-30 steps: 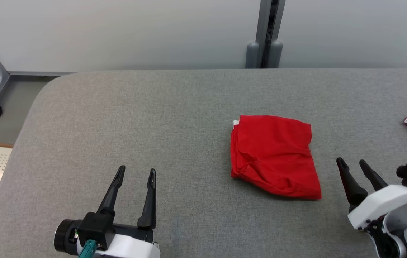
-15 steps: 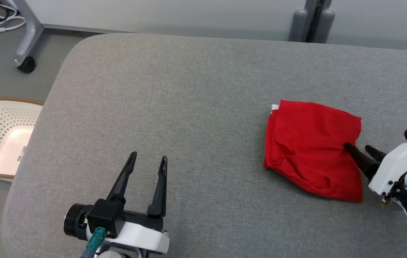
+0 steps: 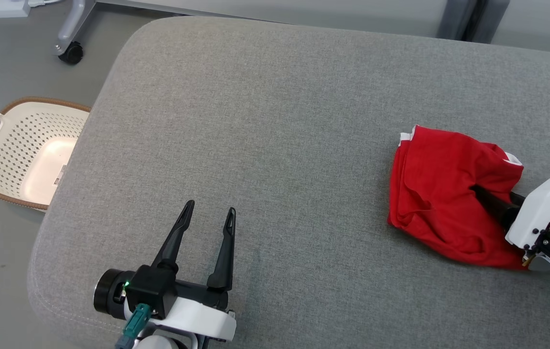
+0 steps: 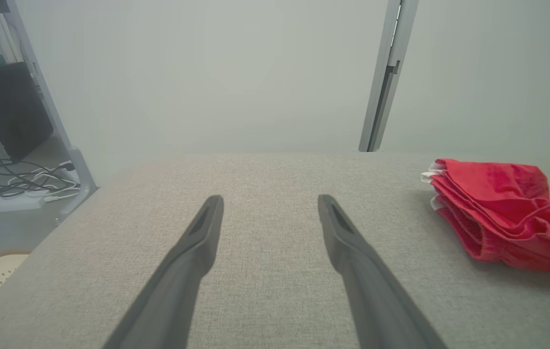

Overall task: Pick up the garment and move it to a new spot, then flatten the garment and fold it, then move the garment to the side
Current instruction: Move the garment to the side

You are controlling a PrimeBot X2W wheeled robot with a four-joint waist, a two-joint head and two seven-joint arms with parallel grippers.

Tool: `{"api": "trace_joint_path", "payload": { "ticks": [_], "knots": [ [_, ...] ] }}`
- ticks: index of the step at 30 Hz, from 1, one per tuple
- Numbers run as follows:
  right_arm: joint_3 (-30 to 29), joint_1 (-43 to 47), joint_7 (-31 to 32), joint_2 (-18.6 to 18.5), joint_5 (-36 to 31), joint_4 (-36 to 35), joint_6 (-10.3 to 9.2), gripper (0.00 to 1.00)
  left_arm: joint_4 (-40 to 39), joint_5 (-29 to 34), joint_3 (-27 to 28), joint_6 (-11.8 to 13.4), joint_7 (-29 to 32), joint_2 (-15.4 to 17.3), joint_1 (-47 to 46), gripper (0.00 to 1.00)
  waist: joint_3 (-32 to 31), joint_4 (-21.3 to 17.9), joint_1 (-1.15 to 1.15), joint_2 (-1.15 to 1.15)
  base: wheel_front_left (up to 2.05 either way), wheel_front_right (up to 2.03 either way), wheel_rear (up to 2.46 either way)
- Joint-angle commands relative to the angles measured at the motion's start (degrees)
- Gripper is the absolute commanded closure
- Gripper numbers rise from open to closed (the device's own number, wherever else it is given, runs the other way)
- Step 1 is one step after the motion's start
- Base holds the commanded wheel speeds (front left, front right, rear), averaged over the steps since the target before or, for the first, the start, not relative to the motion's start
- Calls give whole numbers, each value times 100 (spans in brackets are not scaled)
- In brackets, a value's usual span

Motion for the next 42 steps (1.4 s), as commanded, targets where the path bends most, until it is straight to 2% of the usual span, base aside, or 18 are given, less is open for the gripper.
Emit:
{"api": "trace_joint_path", "payload": {
  "ticks": [1, 10, 11, 12, 13, 22, 23, 30, 36, 42],
  "knots": [
    [128, -12, -1, 23, 124, 34, 0, 0, -6, -51, -8, 25, -18, 19, -56, 0, 22, 26, 0, 0, 0, 0, 0],
    [512, -122, -29, -33, 547, 210, -1, 0, 21, -53, -41, 52, -18, 19, -117, 0, 59, 44, 0, 0, 0, 0, 0],
    [558, -126, -30, -37, 586, 217, 0, 63, 22, -51, -46, 53, -18, 19, -122, 0, 61, 44, 0, 0, 0, 0, 0],
    [599, -127, -46, -44, 632, 220, 0, 94, 24, -51, -51, 56, -18, 18, -127, 0, 62, 43, 0, 0, 0, 0, 0],
    [634, -130, -62, -48, 675, 231, -1, 100, 26, -53, -54, 58, -18, 19, -131, 0, 62, 41, 0, 0, 0, 0, 0],
    [1055, -328, -357, -283, 860, 36, 0, 100, 48, -39, -34, 56, -18, 19, -149, 0, 18, -13, 0, 0, 0, 0, 0],
    [1554, -529, -532, -698, 853, -142, 0, 100, 10, -10, -21, 21, -18, 18, -84, 0, -79, -303, 0, 0, 0, 0, 0],
    [1759, -854, -431, -1209, 732, -246, 0, 100, 51, -22, -180, -31, -18, 18, -213, 0, 60, -775, 0, 0, 0, 0, 0],
    [1707, -1151, -353, -1693, 647, -298, -1, 100, 56, -27, -265, -57, -18, 19, -402, 0, 289, -1253, 0, 0, 0, 0, 0],
    [1387, -1251, -312, -2373, 632, -336, -1, 100, 44, -83, -319, -101, -18, 21, -667, 0, 636, -1508, 0, 0, 0, 0, 0]
  ]
}}
